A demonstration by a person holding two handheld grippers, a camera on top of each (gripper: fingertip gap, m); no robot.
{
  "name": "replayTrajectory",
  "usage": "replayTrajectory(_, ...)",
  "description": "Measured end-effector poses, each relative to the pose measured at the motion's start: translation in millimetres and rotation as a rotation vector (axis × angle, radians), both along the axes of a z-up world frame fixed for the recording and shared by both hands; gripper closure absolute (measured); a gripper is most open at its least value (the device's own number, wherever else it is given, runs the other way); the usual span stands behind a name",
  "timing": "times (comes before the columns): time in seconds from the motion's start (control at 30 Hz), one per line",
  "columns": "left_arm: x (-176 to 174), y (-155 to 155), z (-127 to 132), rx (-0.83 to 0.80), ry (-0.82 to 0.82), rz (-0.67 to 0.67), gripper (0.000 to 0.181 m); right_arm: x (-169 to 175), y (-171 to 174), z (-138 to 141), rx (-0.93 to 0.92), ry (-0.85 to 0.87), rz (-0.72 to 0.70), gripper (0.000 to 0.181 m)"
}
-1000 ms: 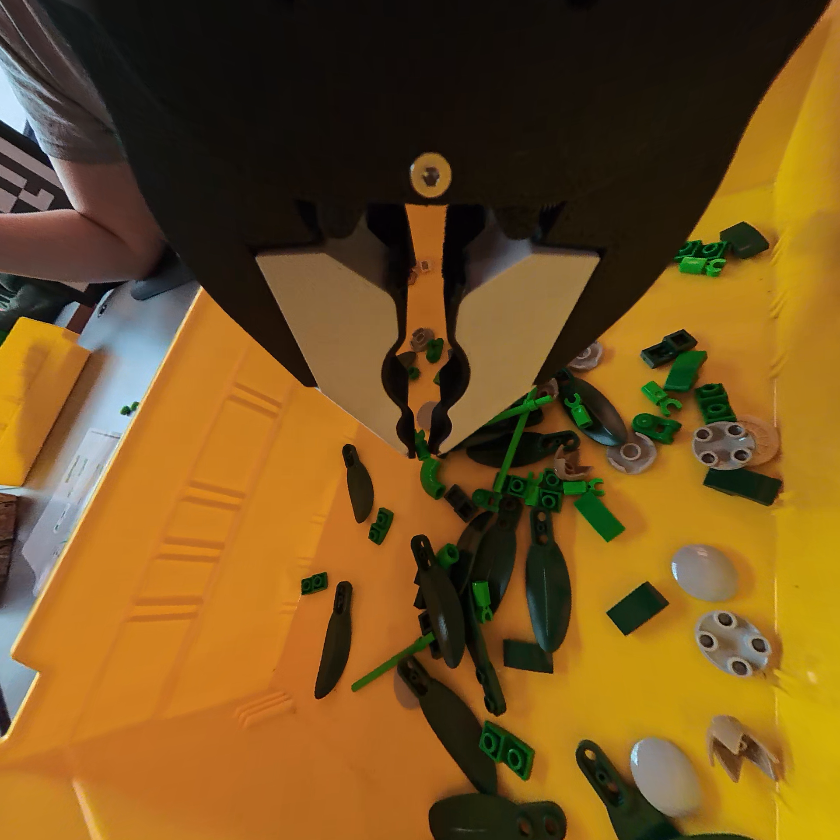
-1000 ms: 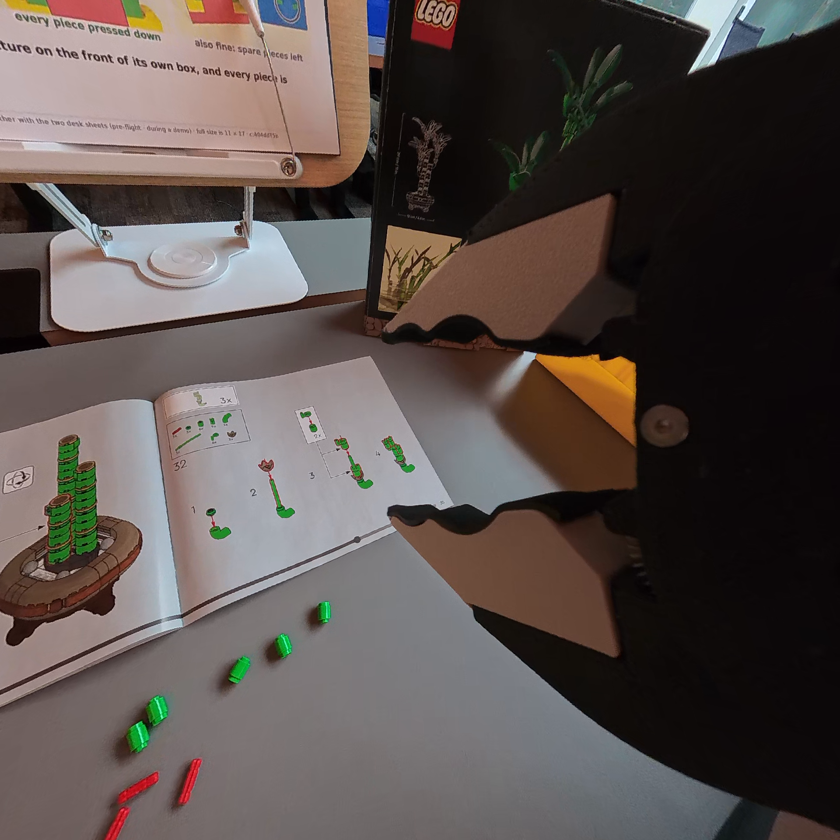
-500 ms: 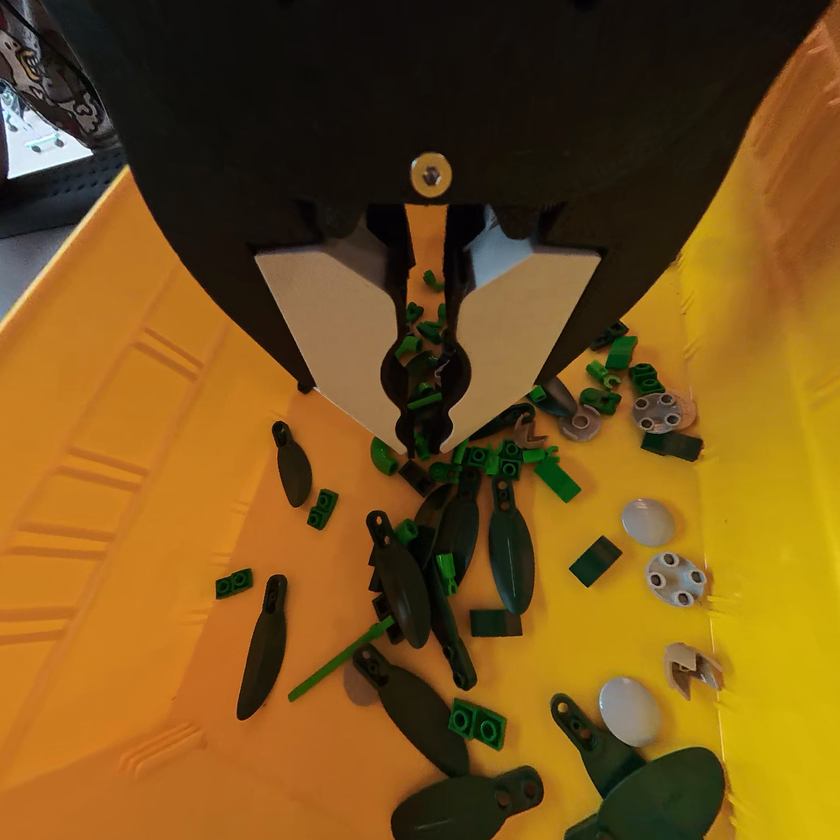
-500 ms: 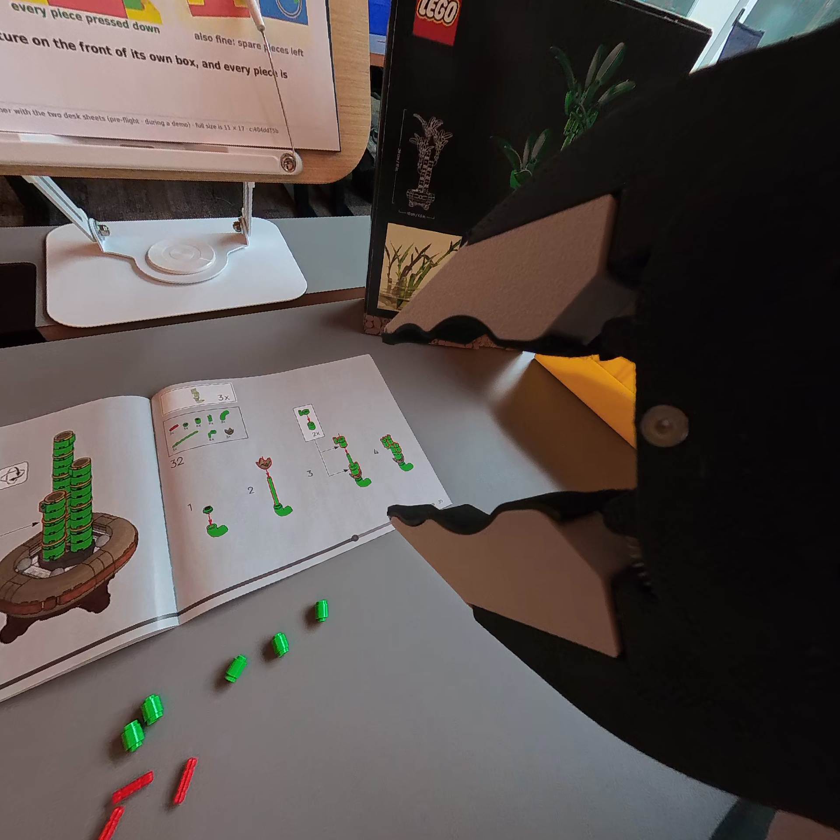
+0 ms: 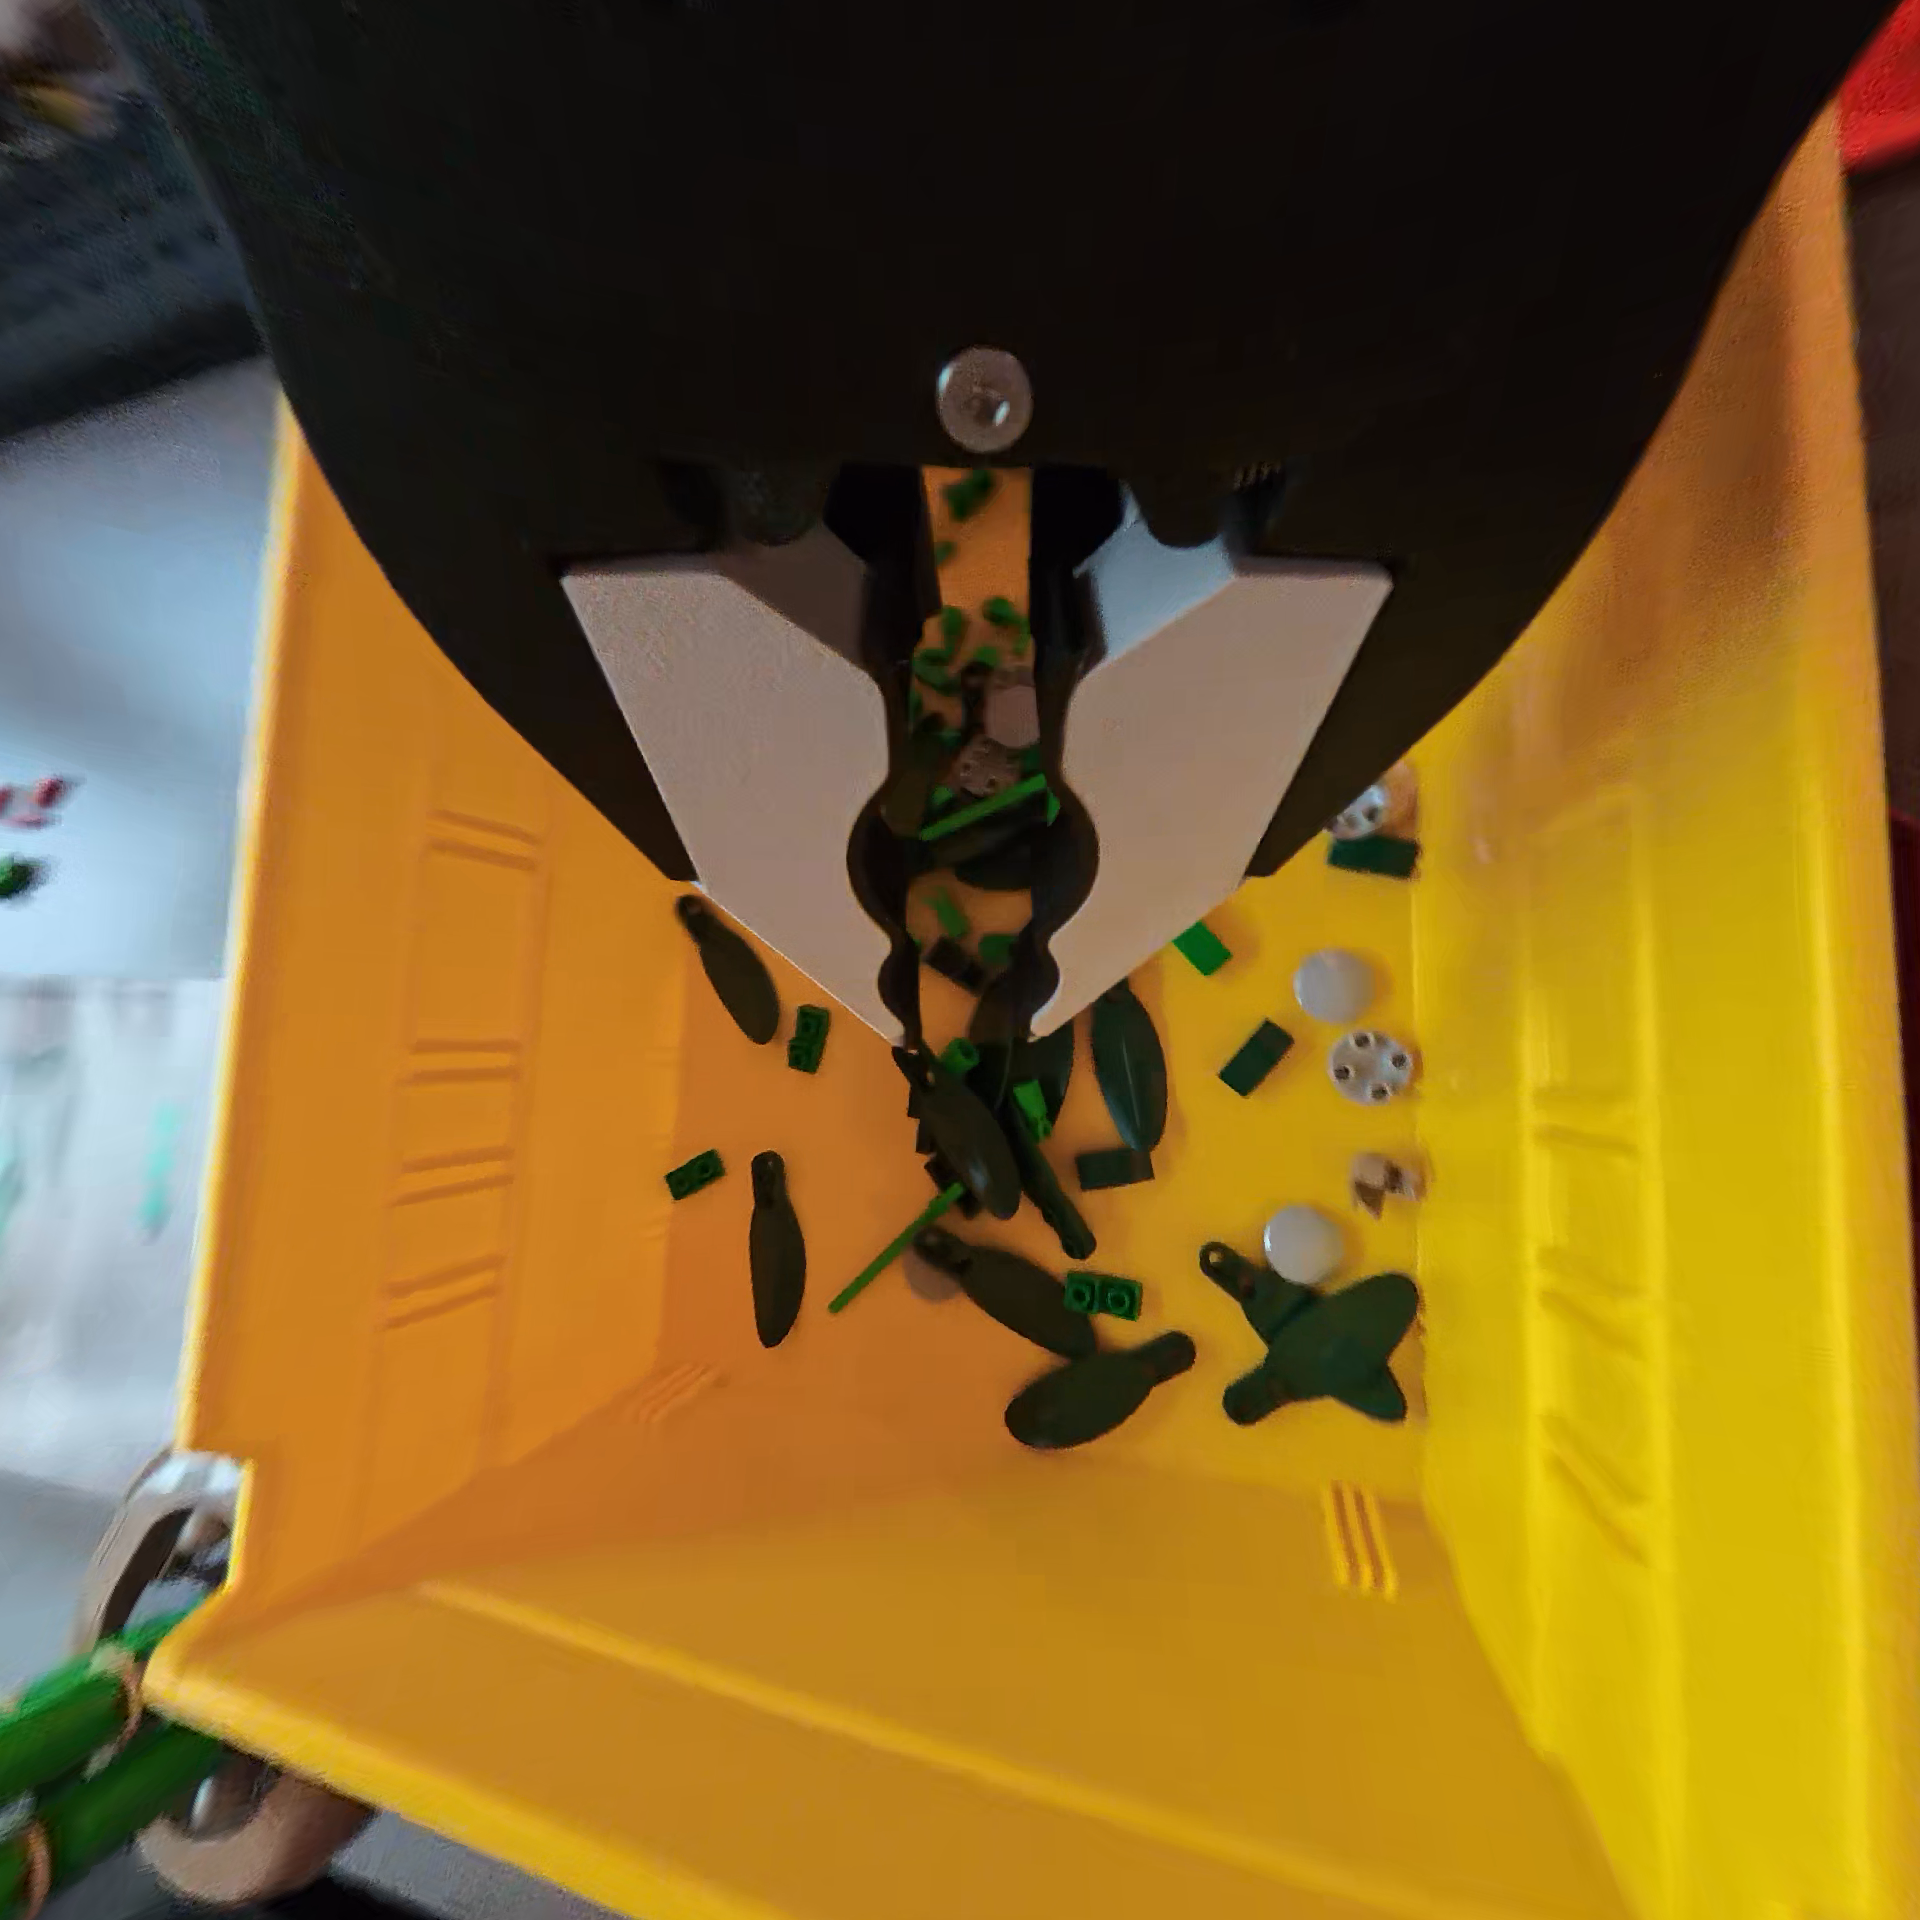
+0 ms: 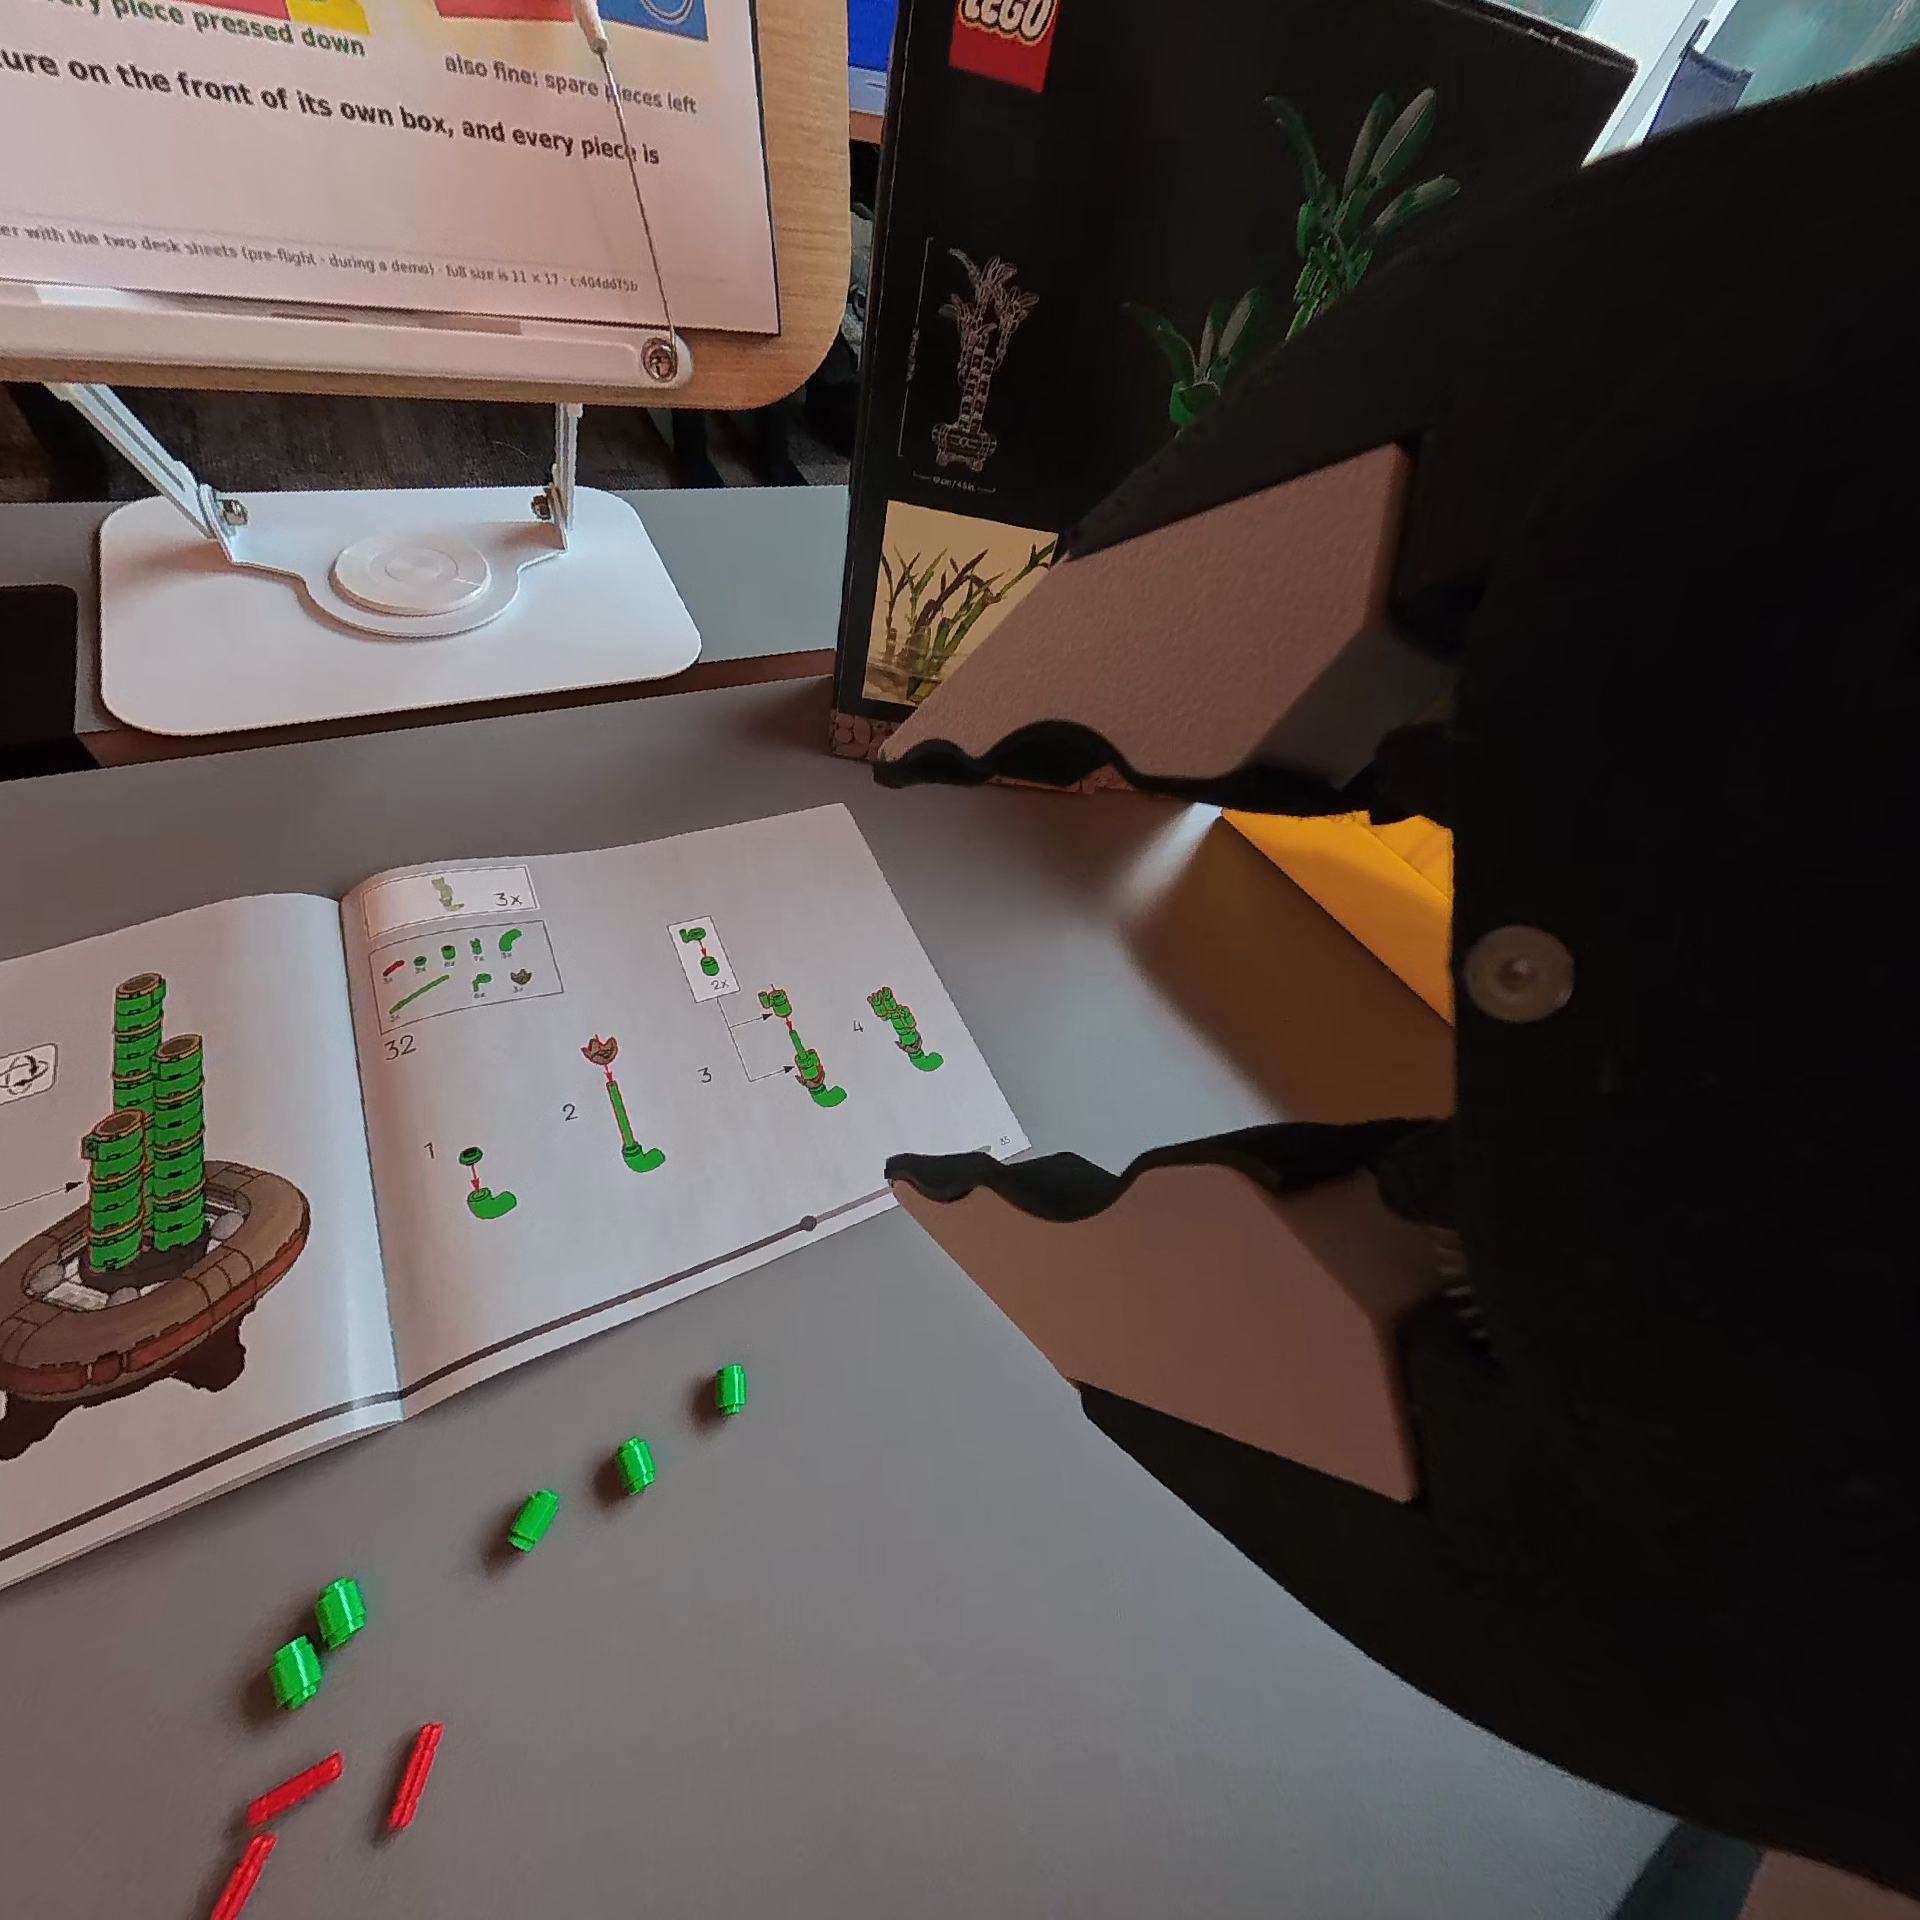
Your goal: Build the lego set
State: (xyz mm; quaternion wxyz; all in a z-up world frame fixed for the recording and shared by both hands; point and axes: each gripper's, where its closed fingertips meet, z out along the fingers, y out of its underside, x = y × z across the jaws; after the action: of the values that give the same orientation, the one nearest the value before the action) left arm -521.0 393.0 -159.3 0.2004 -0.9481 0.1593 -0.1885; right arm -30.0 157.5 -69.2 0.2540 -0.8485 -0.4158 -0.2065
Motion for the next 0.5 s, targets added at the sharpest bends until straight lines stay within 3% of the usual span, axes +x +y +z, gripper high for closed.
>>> replayTrajectory(0.1,-5,-3,-7,0.125,0.162,-0.193,0.158,0,-1,0,0.001,0.000,0.000,0.110)
replayTrajectory(0.23,3,-3,-3,0.304,0.325,-0.363,0.165,1,0,0,0.001,0.003,-0.002,0.110)
replayTrajectory(0.37,10,-12,-17,0.272,0.386,-0.459,0.167,1,0,0,-0.001,-0.001,0.000,0.110)
replayTrajectory(0.5,12,-13,-29,0.250,0.399,-0.489,0.153,2,-1,2,0.006,0.004,-0.001,0.111)
